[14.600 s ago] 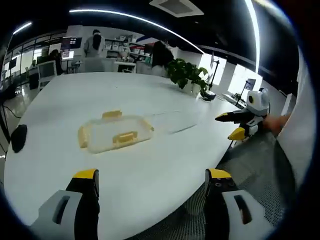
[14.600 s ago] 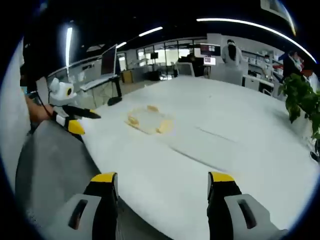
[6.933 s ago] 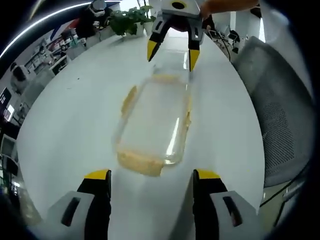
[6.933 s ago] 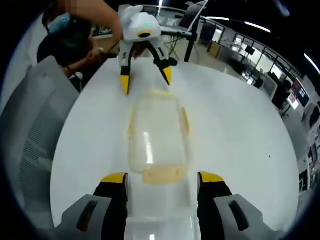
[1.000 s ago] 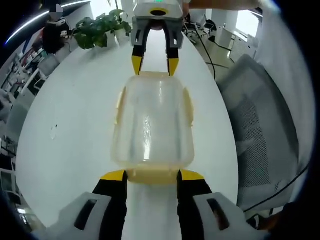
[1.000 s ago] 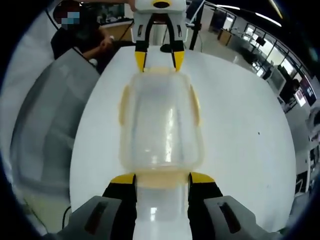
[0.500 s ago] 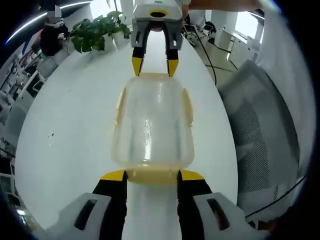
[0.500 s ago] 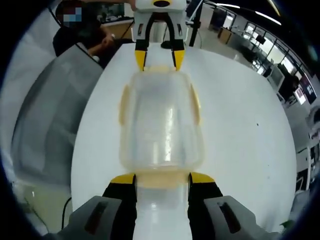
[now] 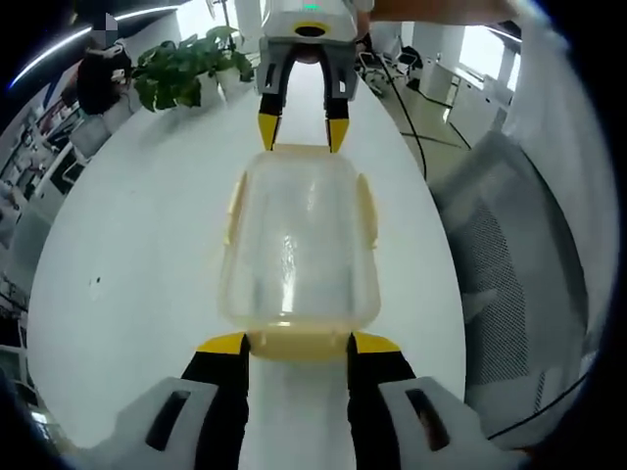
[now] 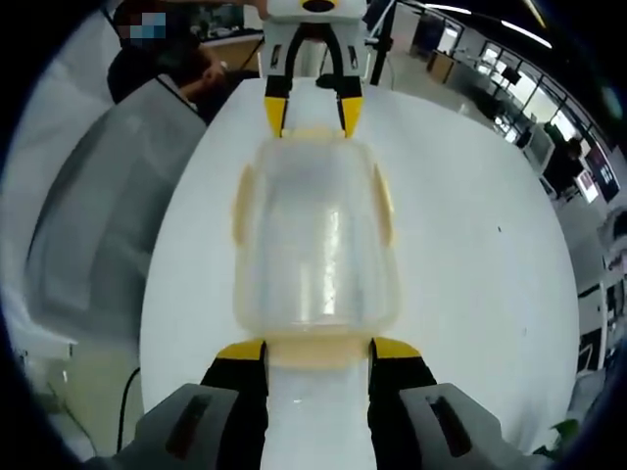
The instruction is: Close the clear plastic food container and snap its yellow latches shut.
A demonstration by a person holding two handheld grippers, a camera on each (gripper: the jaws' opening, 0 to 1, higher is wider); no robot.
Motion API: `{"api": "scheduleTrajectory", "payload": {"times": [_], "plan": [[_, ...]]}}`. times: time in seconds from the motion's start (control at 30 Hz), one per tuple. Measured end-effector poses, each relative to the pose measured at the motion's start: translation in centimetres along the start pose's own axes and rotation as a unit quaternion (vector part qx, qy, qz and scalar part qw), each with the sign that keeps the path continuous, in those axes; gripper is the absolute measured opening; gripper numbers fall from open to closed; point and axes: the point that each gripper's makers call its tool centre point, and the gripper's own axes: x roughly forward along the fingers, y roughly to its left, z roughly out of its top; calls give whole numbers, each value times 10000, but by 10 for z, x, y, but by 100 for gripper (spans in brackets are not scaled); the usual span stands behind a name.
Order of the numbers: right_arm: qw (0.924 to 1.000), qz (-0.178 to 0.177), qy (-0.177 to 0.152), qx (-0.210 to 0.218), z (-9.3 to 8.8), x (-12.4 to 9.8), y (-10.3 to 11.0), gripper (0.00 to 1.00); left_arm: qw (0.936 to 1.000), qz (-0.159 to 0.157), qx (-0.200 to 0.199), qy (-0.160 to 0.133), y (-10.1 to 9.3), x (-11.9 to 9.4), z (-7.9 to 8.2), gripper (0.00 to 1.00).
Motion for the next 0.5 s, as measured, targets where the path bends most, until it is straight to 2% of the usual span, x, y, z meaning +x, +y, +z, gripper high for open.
{"api": "scheduleTrajectory", "payload": {"times": [0.5], "plan": [[9999, 41, 95, 41, -27, -9, -2, 38, 10000, -23, 7, -74, 1, 16, 21, 38]]}}
